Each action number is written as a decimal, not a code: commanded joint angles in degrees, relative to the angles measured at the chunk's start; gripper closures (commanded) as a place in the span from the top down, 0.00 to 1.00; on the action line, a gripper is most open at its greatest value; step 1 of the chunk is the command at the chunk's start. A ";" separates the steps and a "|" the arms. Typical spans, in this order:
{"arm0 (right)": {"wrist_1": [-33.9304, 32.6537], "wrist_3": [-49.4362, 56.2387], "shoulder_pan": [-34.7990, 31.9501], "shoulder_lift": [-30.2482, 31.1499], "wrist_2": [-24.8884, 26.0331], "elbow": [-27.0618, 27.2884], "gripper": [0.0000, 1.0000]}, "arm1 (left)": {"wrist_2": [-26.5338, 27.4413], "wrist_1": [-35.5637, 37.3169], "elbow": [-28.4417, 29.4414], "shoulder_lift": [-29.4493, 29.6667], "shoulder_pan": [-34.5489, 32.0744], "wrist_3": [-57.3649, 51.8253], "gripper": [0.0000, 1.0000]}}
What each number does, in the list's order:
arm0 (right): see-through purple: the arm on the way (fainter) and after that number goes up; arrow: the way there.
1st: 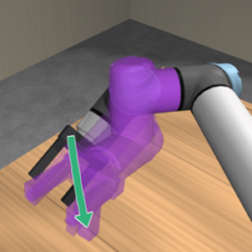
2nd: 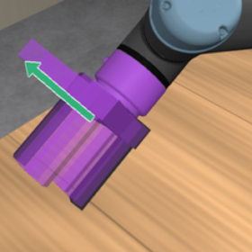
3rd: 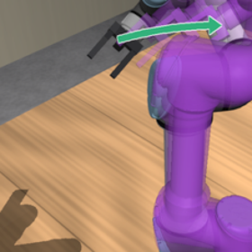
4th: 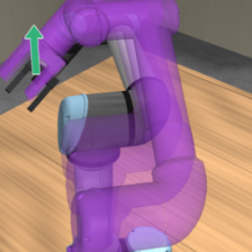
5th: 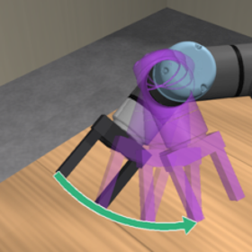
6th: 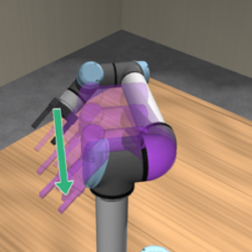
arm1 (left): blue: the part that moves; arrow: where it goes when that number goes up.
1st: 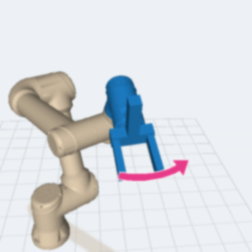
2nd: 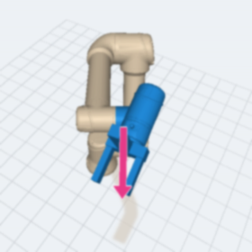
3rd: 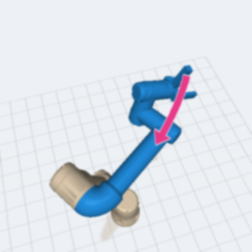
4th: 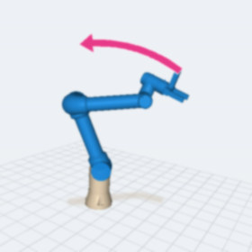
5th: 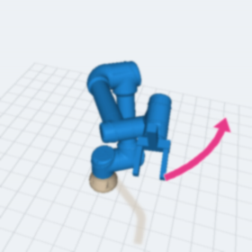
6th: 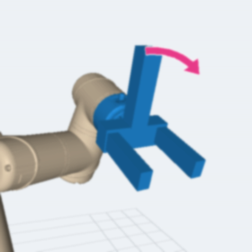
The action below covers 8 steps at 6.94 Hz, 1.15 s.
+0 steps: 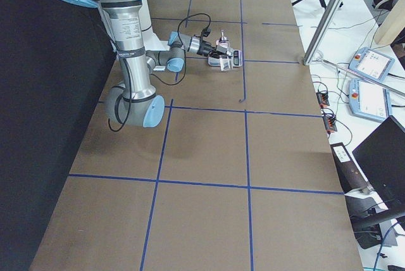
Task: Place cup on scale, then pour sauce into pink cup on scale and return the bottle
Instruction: 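Lift the dispenser with the right gripper and carry it over the cup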
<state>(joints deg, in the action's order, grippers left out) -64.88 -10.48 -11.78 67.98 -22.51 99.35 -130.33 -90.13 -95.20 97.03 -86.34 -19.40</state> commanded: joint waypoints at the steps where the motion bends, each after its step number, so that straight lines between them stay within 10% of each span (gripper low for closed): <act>1: -7.85 2.22 0.09 -3.45 1.07 -1.26 0.00 | -1.59 -3.38 1.60 -0.53 -0.23 -0.03 1.00; 8: -13.25 17.57 -2.90 -7.42 3.79 -7.06 0.00 | 0.87 -3.30 1.86 -0.71 -0.14 -0.46 1.00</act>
<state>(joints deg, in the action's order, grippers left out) -78.20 3.43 -14.69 60.69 -19.53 92.71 -130.26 -93.42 -93.26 96.29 -86.49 -19.86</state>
